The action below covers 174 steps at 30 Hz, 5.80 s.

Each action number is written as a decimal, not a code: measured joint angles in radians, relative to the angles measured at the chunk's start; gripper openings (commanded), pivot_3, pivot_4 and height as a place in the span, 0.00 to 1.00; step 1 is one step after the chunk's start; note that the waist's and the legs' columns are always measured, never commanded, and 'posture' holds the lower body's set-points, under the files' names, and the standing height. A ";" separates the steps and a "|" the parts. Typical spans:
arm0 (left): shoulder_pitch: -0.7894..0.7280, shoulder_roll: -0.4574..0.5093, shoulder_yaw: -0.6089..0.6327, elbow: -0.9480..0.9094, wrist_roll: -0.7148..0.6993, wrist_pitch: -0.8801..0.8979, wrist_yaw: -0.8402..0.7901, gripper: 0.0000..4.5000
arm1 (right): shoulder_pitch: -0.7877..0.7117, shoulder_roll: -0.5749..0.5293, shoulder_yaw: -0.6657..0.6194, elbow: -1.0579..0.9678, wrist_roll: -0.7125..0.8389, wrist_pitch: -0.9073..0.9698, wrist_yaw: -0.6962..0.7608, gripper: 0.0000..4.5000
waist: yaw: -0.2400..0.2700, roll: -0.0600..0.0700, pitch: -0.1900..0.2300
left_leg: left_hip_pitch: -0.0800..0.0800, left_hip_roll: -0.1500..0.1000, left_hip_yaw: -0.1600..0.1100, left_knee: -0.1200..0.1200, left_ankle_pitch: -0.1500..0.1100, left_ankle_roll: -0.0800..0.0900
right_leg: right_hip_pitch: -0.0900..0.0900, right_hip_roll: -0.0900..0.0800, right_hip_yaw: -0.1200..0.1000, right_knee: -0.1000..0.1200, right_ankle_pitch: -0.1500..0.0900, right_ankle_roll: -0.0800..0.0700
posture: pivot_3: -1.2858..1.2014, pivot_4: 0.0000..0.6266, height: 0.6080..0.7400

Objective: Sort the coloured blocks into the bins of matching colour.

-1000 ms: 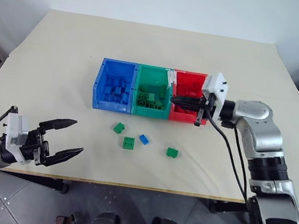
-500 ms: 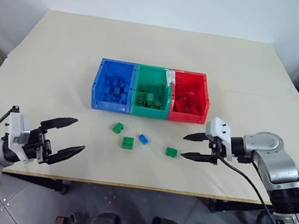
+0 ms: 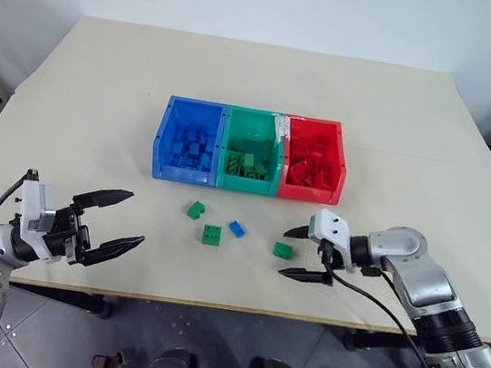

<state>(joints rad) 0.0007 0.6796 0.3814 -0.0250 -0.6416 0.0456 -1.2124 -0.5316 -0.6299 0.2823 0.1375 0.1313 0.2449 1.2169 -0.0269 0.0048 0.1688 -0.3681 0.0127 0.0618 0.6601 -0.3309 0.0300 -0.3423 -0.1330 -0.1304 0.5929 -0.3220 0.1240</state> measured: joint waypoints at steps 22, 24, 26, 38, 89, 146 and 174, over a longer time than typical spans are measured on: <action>0.006 -0.005 -0.002 -0.003 0.000 -0.004 0.020 1.00 | -0.475 0.160 -0.119 0.295 0.031 -0.035 -0.103 0.20 | -0.010 0.002 0.001 | 0.000 0.002 0.000 -0.001 0.000 -0.001 | -0.004 0.001 0.001 0.007 0.000 0.000 | 0.52 0.24 1.00; 0.005 -0.009 -0.002 -0.002 0.000 -0.008 0.020 1.00 | -0.578 0.230 -0.119 0.453 0.006 -0.089 -0.138 0.36 | -0.011 0.001 0.001 | 0.000 0.000 0.000 -0.001 0.000 -0.001 | -0.006 0.001 0.000 0.010 0.000 0.000 | 0.52 0.24 1.00; 0.007 -0.013 -0.001 -0.001 0.001 -0.014 0.021 1.00 | -0.645 0.286 -0.109 0.595 -0.026 -0.134 -0.168 0.50 | -0.009 0.001 0.000 | 0.000 -0.001 0.000 0.000 0.000 -0.001 | -0.008 0.001 0.001 0.015 0.000 0.000 | 0.52 0.24 1.00; 0.017 -0.031 -0.001 -0.009 0.002 -0.031 0.043 1.00 | -0.656 0.309 -0.138 0.745 -0.062 -0.327 -0.139 1.00 | -0.005 0.000 0.000 | -0.001 -0.001 -0.002 0.001 0.000 -0.001 | -0.008 0.002 0.001 0.017 0.000 0.000 | 0.52 0.24 1.00; 0.071 -0.013 0.078 0.068 -0.010 -0.050 -0.055 1.00 | -0.199 0.353 0.072 0.337 -0.095 -0.194 -0.127 1.00 | -0.012 0.001 0.001 | 0.000 0.002 -0.002 0.000 0.000 -0.002 | -0.004 0.001 0.001 0.008 0.000 0.000 | 0.52 0.24 1.00; 0.013 -0.037 0.059 0.091 -0.007 -0.093 -0.022 1.00 | -0.828 0.709 -0.211 1.015 -0.078 -0.497 -0.626 0.70 | -0.032 0.001 0.001 | -0.002 0.000 -0.004 -0.002 -0.001 -0.003 | -0.016 0.001 0.011 0.028 0.000 -0.001 | 0.52 0.24 1.00; 0.144 -0.052 0.078 0.023 0.007 -0.111 0.070 1.00 | -0.389 0.329 -0.241 0.623 0.049 -0.456 0.052 0.70 | -0.027 -0.001 0.000 | -0.002 -0.001 -0.008 -0.004 0.000 -0.004 | -0.011 0.001 0.016 0.017 0.000 -0.001 | 0.52 0.24 1.00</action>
<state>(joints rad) 0.1449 0.6274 0.4596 -0.0016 -0.6348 -0.0658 -1.1427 -0.9209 -0.3011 0.0414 0.7608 0.1807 -0.2111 1.2686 -0.0538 0.0036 0.1685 -0.3697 0.0121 0.0542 0.6562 -0.3309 0.0264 -0.3531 -0.1324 -0.1147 0.6101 -0.3221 0.1233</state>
